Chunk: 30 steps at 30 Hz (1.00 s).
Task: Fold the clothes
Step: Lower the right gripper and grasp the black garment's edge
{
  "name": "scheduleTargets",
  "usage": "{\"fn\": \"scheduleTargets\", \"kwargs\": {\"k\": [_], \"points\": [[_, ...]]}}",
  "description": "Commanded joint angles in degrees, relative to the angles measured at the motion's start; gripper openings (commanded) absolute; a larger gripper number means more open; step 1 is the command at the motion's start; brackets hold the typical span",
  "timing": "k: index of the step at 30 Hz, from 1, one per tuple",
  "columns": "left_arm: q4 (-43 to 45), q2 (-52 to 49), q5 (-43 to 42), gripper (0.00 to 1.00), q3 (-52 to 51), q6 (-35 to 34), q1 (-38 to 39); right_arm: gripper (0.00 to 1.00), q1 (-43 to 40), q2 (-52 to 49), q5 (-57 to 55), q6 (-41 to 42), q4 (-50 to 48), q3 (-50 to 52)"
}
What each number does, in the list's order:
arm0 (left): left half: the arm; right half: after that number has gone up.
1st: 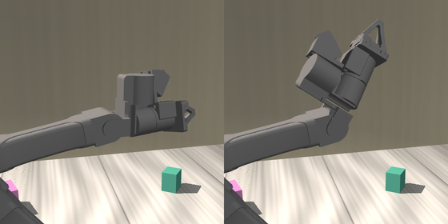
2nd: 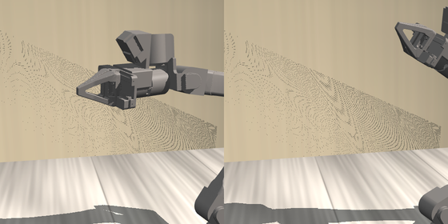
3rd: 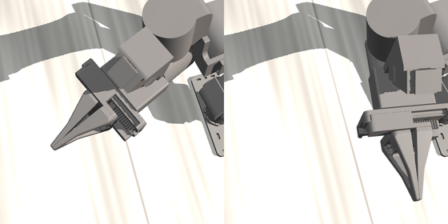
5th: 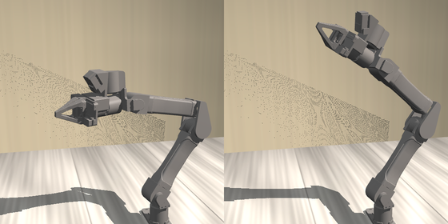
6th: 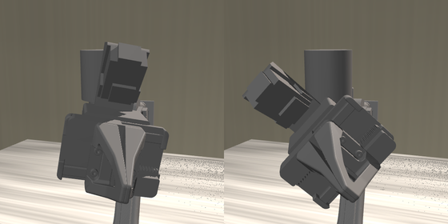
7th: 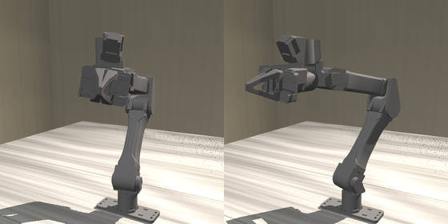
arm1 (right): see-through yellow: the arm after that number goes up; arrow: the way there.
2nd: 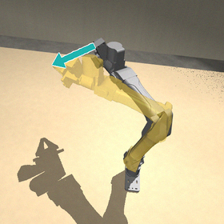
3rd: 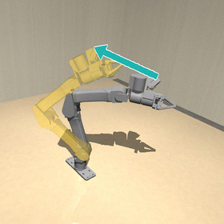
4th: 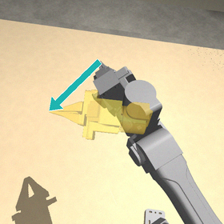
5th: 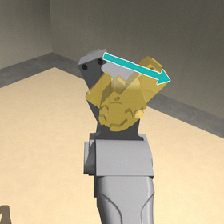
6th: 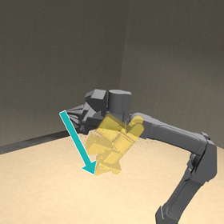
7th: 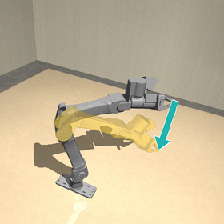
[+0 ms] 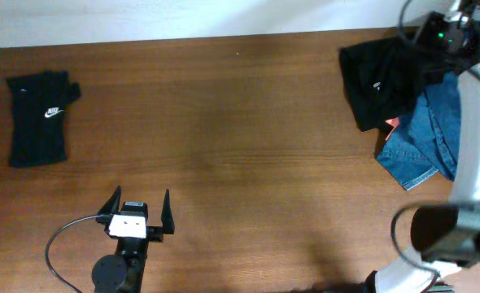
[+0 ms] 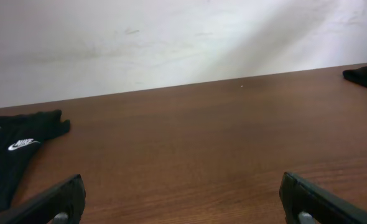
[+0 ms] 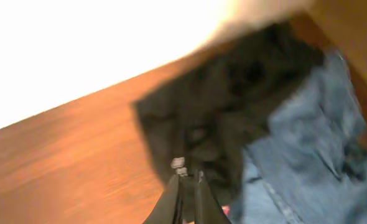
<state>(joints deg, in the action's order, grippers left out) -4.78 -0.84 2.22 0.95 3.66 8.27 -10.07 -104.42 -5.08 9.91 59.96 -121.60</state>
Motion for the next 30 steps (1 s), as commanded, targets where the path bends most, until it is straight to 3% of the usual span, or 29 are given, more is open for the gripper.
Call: {"fn": "scheduleTargets", "kwargs": {"k": [1, 5, 9, 18, 19, 21, 24, 26, 27, 30], "points": [[0.17, 0.55, 0.55, 0.99, -0.42, 1.11, -0.15, 0.04, 5.53, 6.27, -3.41, -3.58, 1.03, -1.49], [0.17, 0.55, 0.57, 0.99, -0.44, 1.11, -0.15, 0.04, 8.55, 9.42, -14.78, 4.68, 4.11, -1.49], [0.17, 0.55, 0.57, 0.99, -0.42, 1.11, -0.13, 0.04, 7.8, 8.33, -15.52, 9.86, 6.38, -1.46], [0.17, 0.55, 0.57, 0.99, -0.42, 1.11, -0.15, 0.05, 5.49, -6.14, -20.48, 10.49, 5.42, -1.42], [0.17, 0.55, 0.55, 0.99, -0.42, 1.11, -0.15, 0.09, 4.87, -8.11, -21.55, 10.4, 5.18, -1.42], [0.17, 0.55, 0.57, 0.99, -0.42, 1.11, -0.13, 0.37, 3.1, -12.11, -22.18, 10.08, 4.24, -1.42], [0.17, 0.55, 0.57, 1.0, -0.44, 1.11, -0.15, 0.48, 0.33, -16.83, -21.09, 10.03, 3.26, -1.42], [0.17, 0.55, 0.57, 0.99, -0.44, 1.11, -0.13, 0.7, -1.64, -19.41, -18.34, 9.86, 3.1, -1.42], [0.17, 0.55, 0.57, 0.99, -0.42, 1.11, -0.15, 0.75, -2.47, -20.52, -16.7, 9.86, 2.97, -1.42], [0.17, 0.55, 0.57, 0.99, -0.42, 1.11, -0.15, 0.77, -4.48, -23.54, -11.04, 6.36, 0.5, -1.42]]}}
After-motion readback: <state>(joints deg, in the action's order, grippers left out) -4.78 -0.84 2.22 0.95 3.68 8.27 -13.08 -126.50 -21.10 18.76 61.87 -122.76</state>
